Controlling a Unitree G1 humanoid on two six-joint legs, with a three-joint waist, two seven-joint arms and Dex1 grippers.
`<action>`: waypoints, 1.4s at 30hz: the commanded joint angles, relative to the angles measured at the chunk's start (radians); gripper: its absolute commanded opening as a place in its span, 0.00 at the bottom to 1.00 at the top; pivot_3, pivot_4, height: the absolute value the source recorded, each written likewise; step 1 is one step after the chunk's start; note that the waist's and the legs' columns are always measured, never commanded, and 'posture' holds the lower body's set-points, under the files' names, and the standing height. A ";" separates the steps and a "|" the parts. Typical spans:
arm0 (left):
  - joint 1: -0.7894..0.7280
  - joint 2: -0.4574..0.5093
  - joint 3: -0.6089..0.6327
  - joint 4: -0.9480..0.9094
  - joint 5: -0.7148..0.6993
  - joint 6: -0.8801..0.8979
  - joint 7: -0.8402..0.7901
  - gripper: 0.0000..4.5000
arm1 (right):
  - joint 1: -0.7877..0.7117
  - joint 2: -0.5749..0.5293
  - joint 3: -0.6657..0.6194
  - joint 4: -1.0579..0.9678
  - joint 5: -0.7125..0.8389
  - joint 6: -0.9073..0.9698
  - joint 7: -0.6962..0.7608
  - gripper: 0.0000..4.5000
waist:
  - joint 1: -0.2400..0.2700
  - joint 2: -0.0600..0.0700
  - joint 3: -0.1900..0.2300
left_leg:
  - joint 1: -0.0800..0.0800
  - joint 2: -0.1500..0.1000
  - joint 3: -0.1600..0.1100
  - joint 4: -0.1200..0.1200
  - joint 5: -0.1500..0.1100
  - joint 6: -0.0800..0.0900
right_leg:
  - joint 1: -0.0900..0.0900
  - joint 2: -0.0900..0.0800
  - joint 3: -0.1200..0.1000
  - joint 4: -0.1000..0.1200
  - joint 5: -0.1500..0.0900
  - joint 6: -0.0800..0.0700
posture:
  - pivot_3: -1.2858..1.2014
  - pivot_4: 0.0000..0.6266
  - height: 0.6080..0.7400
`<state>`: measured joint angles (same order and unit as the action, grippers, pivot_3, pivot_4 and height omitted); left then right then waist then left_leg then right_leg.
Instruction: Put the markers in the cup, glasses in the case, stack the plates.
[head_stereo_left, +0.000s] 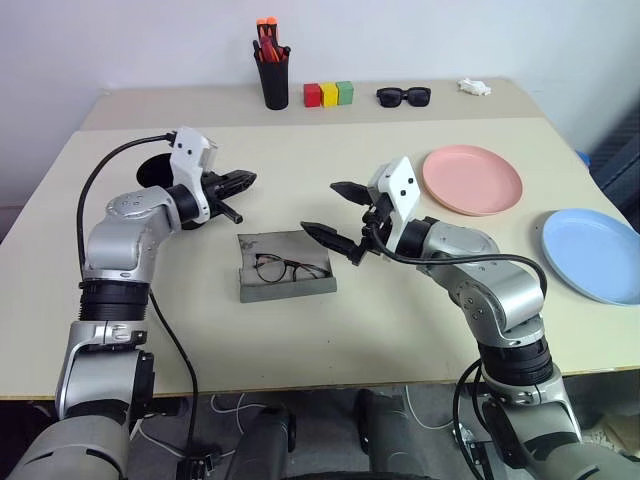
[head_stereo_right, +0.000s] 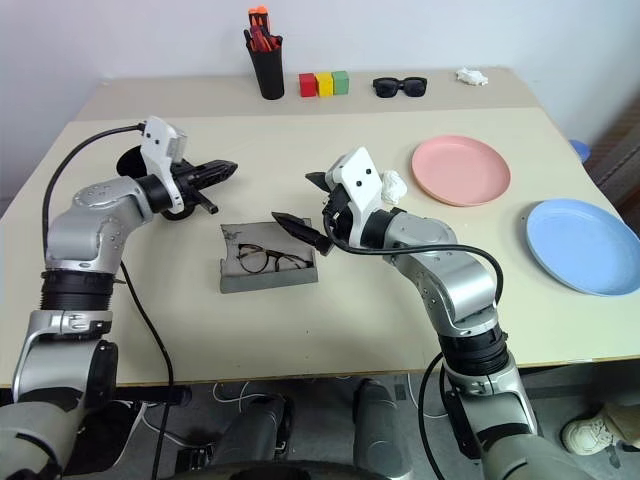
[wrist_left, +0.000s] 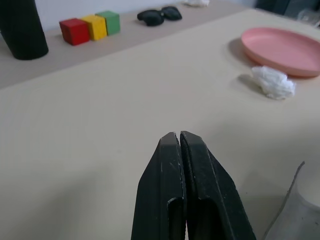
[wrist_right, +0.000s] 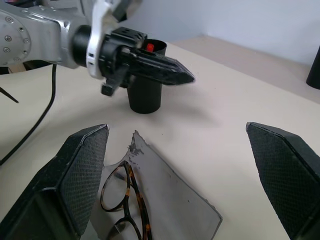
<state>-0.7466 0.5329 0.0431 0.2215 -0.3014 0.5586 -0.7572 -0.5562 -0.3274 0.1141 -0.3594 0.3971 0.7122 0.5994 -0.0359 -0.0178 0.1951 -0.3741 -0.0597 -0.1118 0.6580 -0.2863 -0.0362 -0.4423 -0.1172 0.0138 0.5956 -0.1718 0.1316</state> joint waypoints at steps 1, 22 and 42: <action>0.013 0.010 -0.043 -0.048 0.050 -0.002 0.027 0.01 | -0.011 0.011 -0.002 -0.024 0.012 -0.023 -0.004 1.00 | -0.002 0.000 0.000 | 0.000 0.000 0.000 0.000 0.000 0.000 | 0.000 0.000 0.000 0.000 0.000 0.000 | 0.52 0.24 1.00; -0.116 0.022 -0.082 0.346 0.019 0.076 -0.331 0.01 | 0.006 0.005 0.008 -0.030 0.003 -0.011 -0.021 1.00 | -0.004 0.000 0.000 | -0.001 0.000 0.000 0.001 0.000 0.000 | 0.000 0.000 0.000 0.000 0.000 0.000 | 0.52 0.24 1.00; 0.047 0.112 -0.121 -0.021 -0.057 0.300 -0.420 0.01 | -0.011 0.005 0.018 0.004 -0.018 -0.023 -0.027 1.00 | -0.002 0.000 0.000 | -0.001 0.000 0.000 0.001 0.000 0.000 | 0.000 0.000 0.000 0.000 0.000 0.000 | 0.52 0.24 1.00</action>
<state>-0.7029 0.6378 -0.0839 0.2386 -0.3321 0.8463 -1.1704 -0.5460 -0.3290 0.1368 -0.3446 0.3757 0.7112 0.5736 -0.0376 -0.0180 0.1953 -0.3748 -0.0599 -0.1119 0.6595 -0.2863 -0.0361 -0.4423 -0.1172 0.0138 0.5959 -0.1718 0.1317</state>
